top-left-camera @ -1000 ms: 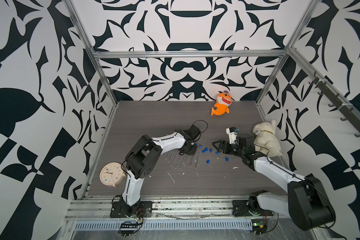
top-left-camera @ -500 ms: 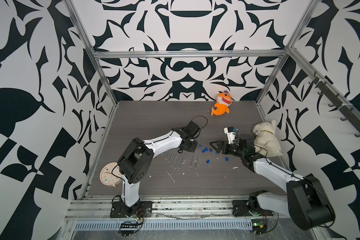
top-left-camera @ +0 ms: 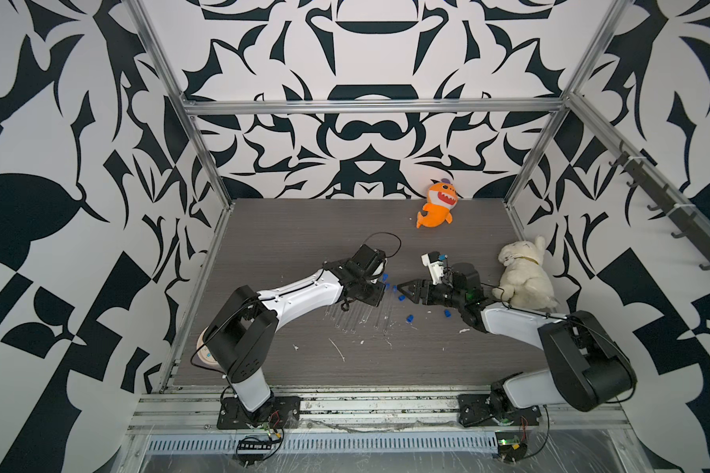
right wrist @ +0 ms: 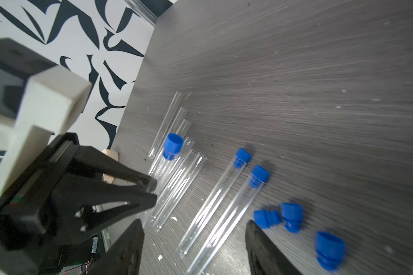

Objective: Remove stoppers from test tubes
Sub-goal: Pick up the test tube at the center of the board, then open the stopper on the test tube.

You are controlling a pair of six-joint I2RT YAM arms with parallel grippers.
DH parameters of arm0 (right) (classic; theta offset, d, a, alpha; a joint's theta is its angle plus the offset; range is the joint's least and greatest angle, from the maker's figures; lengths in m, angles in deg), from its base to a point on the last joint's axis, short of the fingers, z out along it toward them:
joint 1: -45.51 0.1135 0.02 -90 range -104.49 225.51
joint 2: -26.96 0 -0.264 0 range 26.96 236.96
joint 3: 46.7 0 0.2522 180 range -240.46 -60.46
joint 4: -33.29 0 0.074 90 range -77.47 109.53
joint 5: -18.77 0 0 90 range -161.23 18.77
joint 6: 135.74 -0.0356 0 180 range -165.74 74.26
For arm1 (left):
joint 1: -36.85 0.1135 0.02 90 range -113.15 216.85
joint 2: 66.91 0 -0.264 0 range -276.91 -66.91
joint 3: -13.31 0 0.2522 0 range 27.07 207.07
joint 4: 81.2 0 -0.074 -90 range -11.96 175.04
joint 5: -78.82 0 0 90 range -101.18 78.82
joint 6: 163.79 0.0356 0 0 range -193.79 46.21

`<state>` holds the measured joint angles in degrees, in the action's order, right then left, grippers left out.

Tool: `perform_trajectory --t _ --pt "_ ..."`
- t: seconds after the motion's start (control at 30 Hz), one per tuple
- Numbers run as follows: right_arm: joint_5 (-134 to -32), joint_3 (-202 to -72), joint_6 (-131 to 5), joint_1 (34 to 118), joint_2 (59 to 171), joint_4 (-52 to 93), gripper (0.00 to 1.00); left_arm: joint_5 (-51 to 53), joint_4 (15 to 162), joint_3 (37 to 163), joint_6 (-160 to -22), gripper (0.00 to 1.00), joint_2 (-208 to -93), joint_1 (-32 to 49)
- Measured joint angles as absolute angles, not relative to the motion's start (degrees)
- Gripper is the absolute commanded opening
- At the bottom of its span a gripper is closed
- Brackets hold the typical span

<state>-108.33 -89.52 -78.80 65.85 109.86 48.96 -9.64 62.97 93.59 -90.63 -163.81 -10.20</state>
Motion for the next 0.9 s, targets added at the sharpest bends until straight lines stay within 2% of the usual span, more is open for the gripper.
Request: perform_trajectory --t 0.47,0.73,0.9 --pt "-109.2 -92.2 -88.3 69.0 122.1 66.3 0.55 -8.1 65.8 92.9 -89.3 0.00 -162.9 -10.9" --pt "-109.1 -93.2 -91.3 69.6 124.1 71.1 0.39 -8.0 65.9 92.9 -88.9 0.00 -162.9 -11.2" --pt "-108.9 -93.2 -92.2 69.6 124.2 72.3 0.21 -8.1 66.0 92.8 -88.8 0.00 -162.9 -11.2"
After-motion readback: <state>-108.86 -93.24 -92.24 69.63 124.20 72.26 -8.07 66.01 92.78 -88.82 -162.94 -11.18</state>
